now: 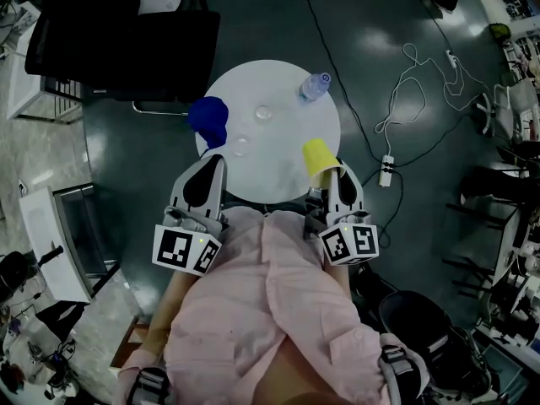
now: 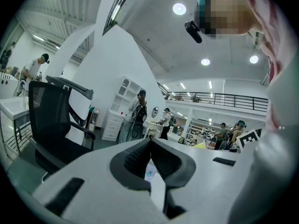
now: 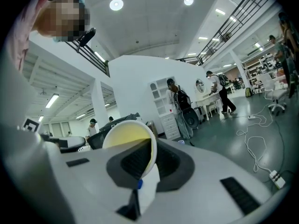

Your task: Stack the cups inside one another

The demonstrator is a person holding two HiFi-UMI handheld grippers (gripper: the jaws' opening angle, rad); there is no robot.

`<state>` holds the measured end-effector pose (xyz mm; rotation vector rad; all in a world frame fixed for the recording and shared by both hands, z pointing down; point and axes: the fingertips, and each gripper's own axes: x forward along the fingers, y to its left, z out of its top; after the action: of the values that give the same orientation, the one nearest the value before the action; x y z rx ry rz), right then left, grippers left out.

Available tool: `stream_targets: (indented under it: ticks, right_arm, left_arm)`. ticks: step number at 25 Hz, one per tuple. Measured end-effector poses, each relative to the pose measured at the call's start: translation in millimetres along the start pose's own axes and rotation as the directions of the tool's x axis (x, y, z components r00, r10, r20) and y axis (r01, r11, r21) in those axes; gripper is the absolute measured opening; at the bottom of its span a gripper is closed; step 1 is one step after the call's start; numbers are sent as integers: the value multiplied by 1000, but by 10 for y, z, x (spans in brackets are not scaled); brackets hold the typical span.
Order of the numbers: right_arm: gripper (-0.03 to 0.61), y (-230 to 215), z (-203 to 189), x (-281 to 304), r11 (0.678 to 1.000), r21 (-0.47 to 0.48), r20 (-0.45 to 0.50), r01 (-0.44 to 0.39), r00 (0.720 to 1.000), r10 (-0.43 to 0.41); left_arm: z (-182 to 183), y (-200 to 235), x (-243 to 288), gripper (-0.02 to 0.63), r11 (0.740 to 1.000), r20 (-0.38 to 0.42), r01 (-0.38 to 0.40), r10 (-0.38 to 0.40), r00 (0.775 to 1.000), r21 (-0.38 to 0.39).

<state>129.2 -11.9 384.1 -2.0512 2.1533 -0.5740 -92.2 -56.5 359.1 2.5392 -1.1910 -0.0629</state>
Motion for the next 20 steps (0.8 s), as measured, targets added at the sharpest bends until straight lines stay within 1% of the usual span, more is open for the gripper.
stream_targets:
  ticks: [4, 11, 16, 20]
  right_arm:
    - [35, 30, 13, 48, 1000, -17, -24, -26, 999, 25]
    - [35, 127, 83, 191, 993, -69, -71, -97, 993, 92]
    - [35, 213, 20, 369, 983, -84, -143, -162, 979, 149]
    - [35, 315, 1, 492, 967, -136, -183, -218, 964, 192]
  left_arm:
    - [-8, 15, 7, 18, 1000, 0, -1, 1, 1000, -5]
    - [10, 30, 14, 18, 1000, 9, -3, 3, 1000, -7]
    - [24, 71, 31, 18, 1000, 14, -1, 2, 1000, -13]
    - [22, 82, 22, 18, 1000, 11, -3, 3, 1000, -17]
